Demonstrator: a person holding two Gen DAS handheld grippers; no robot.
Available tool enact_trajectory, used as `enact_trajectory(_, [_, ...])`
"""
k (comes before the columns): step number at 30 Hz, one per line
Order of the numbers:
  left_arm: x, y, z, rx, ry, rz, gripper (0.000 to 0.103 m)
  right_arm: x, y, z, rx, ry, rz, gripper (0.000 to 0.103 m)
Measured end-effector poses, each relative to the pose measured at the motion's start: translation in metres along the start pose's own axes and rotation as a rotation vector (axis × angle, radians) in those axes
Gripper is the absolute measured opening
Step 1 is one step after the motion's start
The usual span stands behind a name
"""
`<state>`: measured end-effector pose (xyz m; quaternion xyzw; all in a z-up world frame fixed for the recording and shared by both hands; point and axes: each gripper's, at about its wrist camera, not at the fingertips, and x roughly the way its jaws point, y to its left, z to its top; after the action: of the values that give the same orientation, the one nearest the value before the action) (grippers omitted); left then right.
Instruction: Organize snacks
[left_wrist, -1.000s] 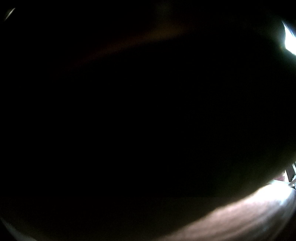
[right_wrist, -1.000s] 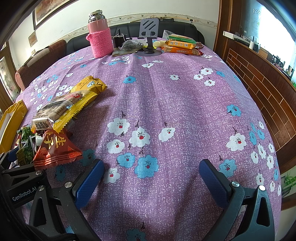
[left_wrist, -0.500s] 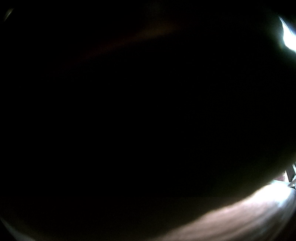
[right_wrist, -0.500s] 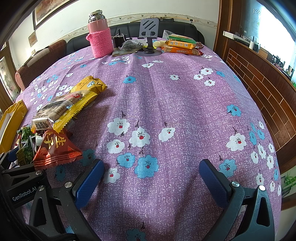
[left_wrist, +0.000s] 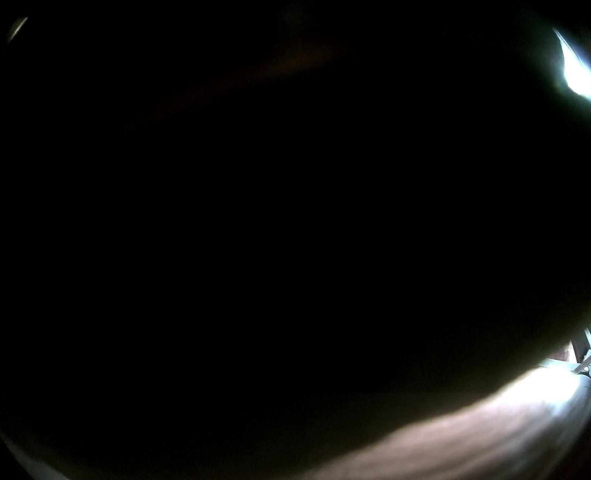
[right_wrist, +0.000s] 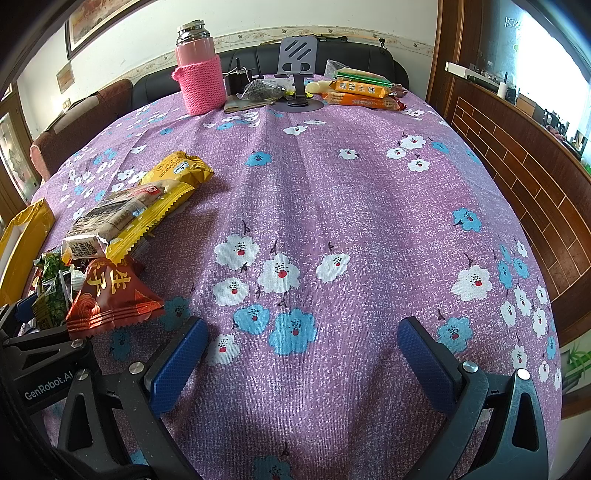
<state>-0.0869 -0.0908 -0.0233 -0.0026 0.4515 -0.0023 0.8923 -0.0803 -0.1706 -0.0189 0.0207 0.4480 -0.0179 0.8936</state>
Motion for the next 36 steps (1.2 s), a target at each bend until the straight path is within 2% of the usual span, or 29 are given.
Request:
enact_trajectory(20, [-0.035,-0.024,-0.049,0.005,0.000,0.004,0.103,0.000,0.000,0.000,0.000,0.000,0.000,0.103])
enact_trajectory(22, [-0.013,-0.011,-0.019,0.005,0.001,0.004,0.103,0.000,0.000,0.000,0.000,0.000,0.000,0.103])
enact_trajectory(23, [-0.009,-0.011,-0.014,0.005,0.001,0.004,0.103,0.000,0.000,0.000,0.000,0.000,0.000,0.103])
enact_trajectory(36, [-0.001,-0.019,-0.003,0.005,0.002,0.004,0.103,0.000,0.000,0.000,0.000,0.000,0.000,0.103])
